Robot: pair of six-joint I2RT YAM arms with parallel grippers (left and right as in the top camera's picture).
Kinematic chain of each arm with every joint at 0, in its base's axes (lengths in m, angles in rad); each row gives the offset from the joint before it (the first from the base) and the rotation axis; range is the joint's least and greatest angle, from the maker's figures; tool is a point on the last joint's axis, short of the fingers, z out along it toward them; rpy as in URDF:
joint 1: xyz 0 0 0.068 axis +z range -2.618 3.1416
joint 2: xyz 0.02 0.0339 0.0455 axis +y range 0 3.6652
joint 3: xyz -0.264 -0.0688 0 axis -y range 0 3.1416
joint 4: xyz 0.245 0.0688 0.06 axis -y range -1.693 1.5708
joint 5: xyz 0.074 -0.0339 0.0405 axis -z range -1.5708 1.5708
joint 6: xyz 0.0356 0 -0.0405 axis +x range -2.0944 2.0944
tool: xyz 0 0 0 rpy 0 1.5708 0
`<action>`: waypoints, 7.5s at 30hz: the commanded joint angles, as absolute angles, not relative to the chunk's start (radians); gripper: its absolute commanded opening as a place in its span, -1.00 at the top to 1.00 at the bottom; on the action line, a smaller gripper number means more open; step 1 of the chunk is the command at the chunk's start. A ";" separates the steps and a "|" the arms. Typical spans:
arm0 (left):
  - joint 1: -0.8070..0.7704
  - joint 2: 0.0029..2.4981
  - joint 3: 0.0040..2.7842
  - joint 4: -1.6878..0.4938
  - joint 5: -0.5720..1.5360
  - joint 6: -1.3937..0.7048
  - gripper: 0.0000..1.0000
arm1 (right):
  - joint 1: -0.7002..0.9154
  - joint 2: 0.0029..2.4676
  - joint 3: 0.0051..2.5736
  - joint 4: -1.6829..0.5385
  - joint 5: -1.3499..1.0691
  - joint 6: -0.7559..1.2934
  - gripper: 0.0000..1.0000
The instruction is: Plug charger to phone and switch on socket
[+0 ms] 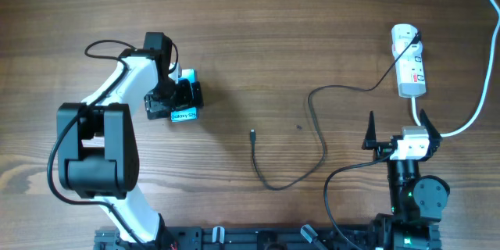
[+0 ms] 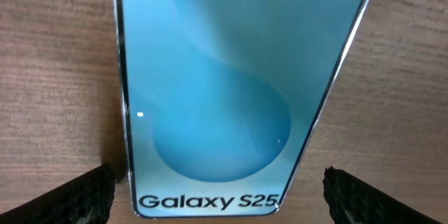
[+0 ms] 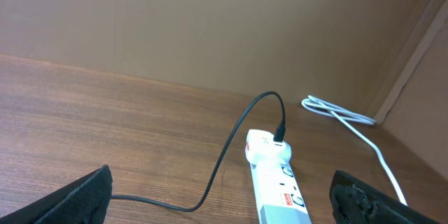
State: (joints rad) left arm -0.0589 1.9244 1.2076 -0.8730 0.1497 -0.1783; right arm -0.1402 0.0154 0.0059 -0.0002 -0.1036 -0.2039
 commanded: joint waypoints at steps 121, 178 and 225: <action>-0.175 1.952 1.210 -0.937 0.043 -0.591 -1.00 | -0.137 0.879 1.202 -0.974 -0.685 0.074 -0.64; -0.171 1.911 1.218 -0.978 0.774 -0.216 -0.38 | 0.657 1.796 1.052 -0.374 -0.636 0.456 -0.30; 0.113 1.552 1.218 -0.707 1.375 -0.141 -0.82 | 0.300 1.776 1.062 0.659 -1.301 1.178 0.92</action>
